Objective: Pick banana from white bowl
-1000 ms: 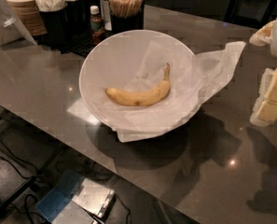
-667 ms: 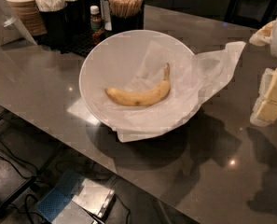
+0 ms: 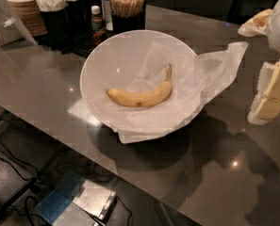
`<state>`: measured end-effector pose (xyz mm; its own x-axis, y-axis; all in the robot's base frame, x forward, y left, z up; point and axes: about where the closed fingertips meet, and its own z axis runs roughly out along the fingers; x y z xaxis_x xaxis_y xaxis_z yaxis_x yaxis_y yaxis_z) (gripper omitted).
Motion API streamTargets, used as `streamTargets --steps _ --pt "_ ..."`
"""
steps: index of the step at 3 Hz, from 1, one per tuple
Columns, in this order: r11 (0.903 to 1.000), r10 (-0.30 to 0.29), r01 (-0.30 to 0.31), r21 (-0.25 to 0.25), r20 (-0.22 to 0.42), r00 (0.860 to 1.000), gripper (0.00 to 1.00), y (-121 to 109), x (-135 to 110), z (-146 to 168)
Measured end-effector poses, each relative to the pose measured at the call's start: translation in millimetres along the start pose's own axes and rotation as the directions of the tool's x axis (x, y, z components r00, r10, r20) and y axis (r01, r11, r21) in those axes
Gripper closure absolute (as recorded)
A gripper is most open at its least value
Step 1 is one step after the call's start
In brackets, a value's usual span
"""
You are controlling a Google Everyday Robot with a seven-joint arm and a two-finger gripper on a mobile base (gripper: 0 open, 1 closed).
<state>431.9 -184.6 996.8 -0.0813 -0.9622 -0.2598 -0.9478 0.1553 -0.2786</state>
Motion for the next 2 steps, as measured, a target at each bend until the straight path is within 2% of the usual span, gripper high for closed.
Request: streamTargets --steps 1,2 --pt "0.9891 -0.146 0.146 -0.016 0.038 0.989 0.00 11 -40 -7" --pt "0.9639 -0.256 0.262 -0.051 0.097 0.962 0.00 16 -71 -7"
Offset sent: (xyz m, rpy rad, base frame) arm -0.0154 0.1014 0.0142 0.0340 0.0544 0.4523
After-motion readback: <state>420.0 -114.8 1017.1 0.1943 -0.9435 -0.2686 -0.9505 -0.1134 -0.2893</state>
